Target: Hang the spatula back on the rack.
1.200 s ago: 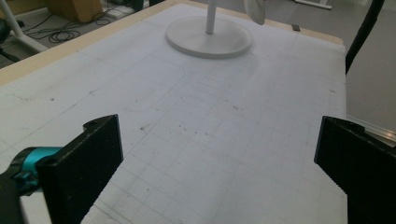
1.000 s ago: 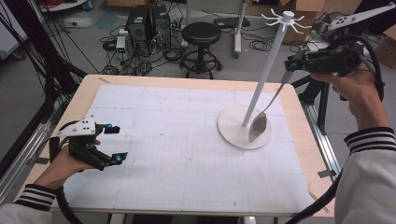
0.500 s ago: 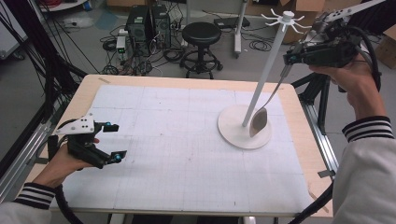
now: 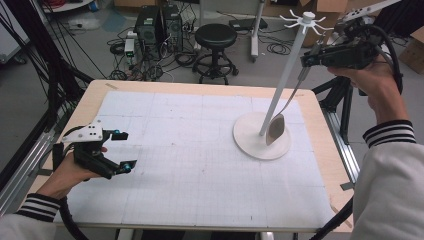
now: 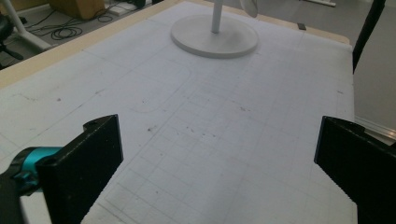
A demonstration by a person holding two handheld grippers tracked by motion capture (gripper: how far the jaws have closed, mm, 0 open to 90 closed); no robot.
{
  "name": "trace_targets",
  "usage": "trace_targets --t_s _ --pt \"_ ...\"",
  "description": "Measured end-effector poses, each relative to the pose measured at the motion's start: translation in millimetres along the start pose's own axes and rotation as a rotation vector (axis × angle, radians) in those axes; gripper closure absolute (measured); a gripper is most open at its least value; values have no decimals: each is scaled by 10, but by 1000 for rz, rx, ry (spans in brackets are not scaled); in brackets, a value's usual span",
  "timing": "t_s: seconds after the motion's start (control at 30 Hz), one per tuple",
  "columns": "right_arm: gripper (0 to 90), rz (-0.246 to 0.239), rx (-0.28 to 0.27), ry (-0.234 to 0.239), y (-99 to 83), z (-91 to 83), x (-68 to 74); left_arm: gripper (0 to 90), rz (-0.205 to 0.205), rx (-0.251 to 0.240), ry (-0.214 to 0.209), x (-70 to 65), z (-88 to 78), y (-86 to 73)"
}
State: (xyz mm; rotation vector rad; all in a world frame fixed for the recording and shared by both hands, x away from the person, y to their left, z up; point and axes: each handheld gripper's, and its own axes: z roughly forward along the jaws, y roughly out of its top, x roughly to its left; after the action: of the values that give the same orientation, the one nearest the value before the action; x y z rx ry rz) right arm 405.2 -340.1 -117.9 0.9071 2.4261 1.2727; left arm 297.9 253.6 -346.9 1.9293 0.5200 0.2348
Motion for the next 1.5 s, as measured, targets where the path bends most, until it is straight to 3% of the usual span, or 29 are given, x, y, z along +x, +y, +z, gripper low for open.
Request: trace_targets --t_s 0.4,0.6,0.83,0.93,1.07,1.5 --pt "688 2 11 0 26 135 -16 17 -3 3 -3 14 -3 -5" --pt "671 -6 -29 -2 -36 123 -1 17 2 11 -1 9 10 -4" --pt "472 -3 -45 -44 -153 96 60 17 4 13 2 -11 0 -1" --pt "410 -5 -56 -53 -260 77 127 17 8 8 -2 -27 -5 3" --pt "264 -4 -73 -82 -425 58 247 17 15 5 -14 -62 -8 10" --pt "4 -59 -103 10 -854 209 528 17 31 -7 -23 -136 -42 20"
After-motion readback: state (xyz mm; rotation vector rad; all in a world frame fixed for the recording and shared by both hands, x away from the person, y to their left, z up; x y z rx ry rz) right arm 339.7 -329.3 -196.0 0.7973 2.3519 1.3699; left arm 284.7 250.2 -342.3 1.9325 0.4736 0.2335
